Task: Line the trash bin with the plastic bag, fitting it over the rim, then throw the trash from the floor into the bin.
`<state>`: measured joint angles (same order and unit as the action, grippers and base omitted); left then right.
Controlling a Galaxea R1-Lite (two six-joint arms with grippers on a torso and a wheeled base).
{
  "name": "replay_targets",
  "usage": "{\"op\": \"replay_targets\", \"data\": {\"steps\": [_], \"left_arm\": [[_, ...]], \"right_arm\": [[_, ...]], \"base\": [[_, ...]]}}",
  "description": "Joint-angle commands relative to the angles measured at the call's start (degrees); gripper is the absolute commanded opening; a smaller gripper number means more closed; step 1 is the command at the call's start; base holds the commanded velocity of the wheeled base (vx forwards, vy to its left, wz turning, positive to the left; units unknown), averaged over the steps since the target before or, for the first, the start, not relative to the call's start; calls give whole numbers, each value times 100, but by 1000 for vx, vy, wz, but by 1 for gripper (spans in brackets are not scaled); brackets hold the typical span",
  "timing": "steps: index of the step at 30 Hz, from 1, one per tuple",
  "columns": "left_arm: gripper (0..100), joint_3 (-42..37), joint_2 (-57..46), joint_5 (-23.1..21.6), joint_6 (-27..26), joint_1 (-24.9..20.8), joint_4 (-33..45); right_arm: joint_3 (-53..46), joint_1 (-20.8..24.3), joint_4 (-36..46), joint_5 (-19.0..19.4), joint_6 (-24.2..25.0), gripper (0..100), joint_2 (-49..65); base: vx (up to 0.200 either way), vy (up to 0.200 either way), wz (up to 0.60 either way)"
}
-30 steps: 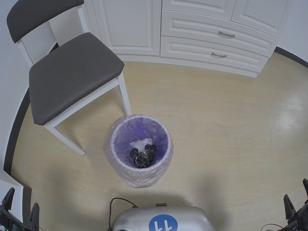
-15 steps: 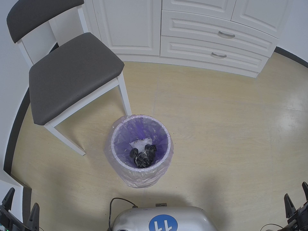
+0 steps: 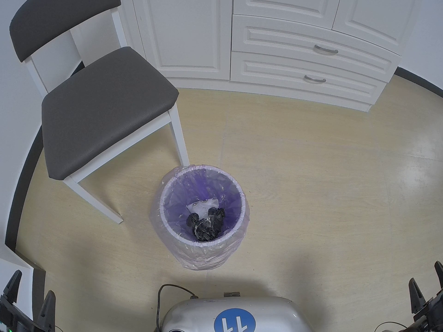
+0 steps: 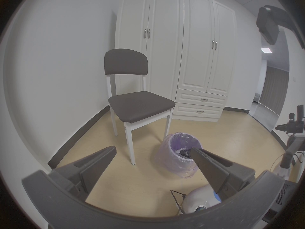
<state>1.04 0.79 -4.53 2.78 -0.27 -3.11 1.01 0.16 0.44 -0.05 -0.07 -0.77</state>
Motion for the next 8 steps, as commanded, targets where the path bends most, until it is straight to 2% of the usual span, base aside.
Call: {"op": "replay_targets", "data": {"steps": [1, 8], "left_arm": [[100, -104, -79, -4, 47, 0, -14], [100, -104, -79, -4, 47, 0, -14]], "right_arm": [[-92, 2, 0, -4, -1, 100, 77], [-101, 2, 0, 5, -1, 100, 77]], "base": [[0, 0, 0], [0, 0, 0]]}}
